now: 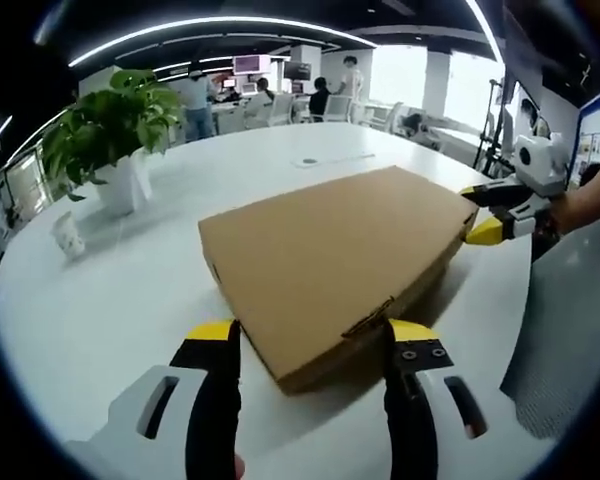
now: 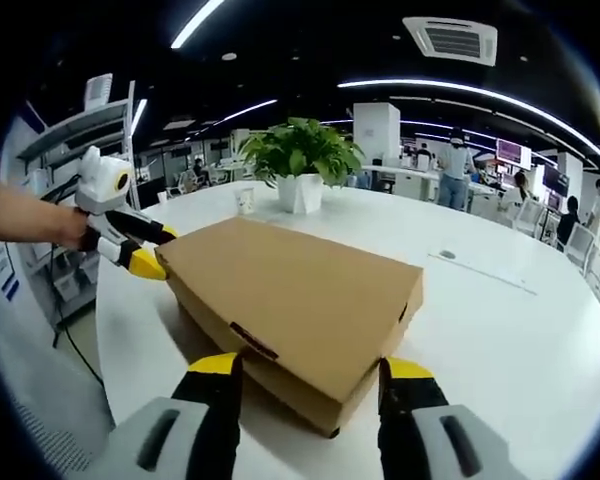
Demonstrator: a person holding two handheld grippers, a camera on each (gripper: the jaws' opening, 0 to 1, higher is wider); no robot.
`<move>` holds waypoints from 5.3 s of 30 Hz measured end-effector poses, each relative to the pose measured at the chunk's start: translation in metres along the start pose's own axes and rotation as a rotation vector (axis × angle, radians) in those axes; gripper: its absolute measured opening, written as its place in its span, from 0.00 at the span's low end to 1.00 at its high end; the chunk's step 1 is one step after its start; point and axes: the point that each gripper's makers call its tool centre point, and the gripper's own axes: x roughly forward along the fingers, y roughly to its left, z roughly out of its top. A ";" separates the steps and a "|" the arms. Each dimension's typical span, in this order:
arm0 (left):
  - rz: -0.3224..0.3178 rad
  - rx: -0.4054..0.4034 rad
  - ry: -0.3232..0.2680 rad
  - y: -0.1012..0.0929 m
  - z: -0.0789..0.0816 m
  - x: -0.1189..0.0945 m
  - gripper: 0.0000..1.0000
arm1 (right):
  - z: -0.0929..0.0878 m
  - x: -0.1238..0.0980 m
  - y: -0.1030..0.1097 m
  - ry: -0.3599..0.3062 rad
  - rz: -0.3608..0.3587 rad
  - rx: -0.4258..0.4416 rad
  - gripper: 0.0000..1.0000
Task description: Operate the shoe box by opening the lid, removing the specified soft item, and placing it in the target area until the item is outside and the box remains undamaged.
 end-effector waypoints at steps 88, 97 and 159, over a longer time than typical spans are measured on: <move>0.123 0.091 -0.213 0.058 0.132 -0.008 0.38 | 0.131 -0.003 -0.073 -0.191 -0.136 -0.172 0.13; 0.127 0.097 -0.213 0.064 0.139 -0.003 0.38 | 0.138 0.002 -0.085 -0.187 -0.159 -0.193 0.05; 0.237 -0.041 -0.086 0.109 0.077 0.051 0.06 | 0.157 0.048 -0.134 -0.129 -0.171 -0.153 0.00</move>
